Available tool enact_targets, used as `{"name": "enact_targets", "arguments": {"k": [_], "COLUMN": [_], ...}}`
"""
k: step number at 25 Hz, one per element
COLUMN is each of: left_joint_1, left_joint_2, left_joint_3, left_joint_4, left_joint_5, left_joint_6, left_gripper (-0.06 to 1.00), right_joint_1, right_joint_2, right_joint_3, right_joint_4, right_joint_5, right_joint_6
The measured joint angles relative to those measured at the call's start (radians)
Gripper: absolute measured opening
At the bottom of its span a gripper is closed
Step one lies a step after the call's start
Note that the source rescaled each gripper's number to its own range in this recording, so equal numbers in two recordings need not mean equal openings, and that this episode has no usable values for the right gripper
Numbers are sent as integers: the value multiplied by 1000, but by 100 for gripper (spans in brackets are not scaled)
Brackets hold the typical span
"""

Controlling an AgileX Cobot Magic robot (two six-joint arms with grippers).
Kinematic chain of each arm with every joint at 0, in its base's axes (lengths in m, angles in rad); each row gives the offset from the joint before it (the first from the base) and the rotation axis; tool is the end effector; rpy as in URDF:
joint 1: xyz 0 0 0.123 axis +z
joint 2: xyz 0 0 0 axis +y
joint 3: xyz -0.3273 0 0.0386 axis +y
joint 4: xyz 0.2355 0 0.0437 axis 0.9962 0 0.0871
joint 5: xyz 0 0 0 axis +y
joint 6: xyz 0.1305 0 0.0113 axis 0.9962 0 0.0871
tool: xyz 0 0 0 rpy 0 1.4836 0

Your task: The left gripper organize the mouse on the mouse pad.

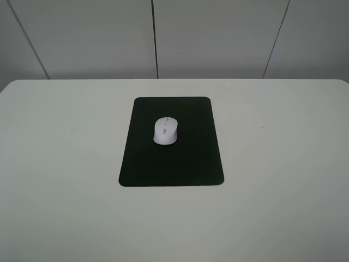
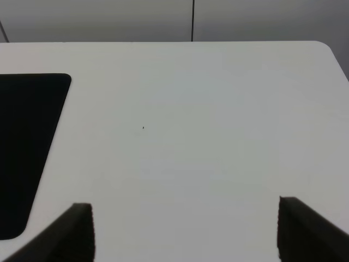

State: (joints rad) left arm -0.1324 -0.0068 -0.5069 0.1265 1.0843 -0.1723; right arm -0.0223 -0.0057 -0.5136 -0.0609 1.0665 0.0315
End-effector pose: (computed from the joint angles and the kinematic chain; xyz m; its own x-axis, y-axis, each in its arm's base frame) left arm -0.0263 0.0183 0.2529 -0.4586 -0.0519 -0.8871 -0.0187 0.9986 -0.0488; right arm -0.0277 -0.0064 0.2565 -0.4430 0.0119 -0.8964 0.0709 0.9972 -0.0218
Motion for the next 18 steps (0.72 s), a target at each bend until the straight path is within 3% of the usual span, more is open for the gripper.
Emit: {"name": "enact_targets", "arguments": {"k": [18], "left_joint_1": [3], "left_joint_2": [0], "left_joint_3": [0], "left_joint_4": [0], "left_joint_5": [0], "left_joint_6": [0], "left_gripper": [100], "right_joint_1": [0], "right_joint_2": [0], "right_joint_3": [0], "right_joint_4": [-1], "right_joint_5": [0], "right_joint_6": [0]}}
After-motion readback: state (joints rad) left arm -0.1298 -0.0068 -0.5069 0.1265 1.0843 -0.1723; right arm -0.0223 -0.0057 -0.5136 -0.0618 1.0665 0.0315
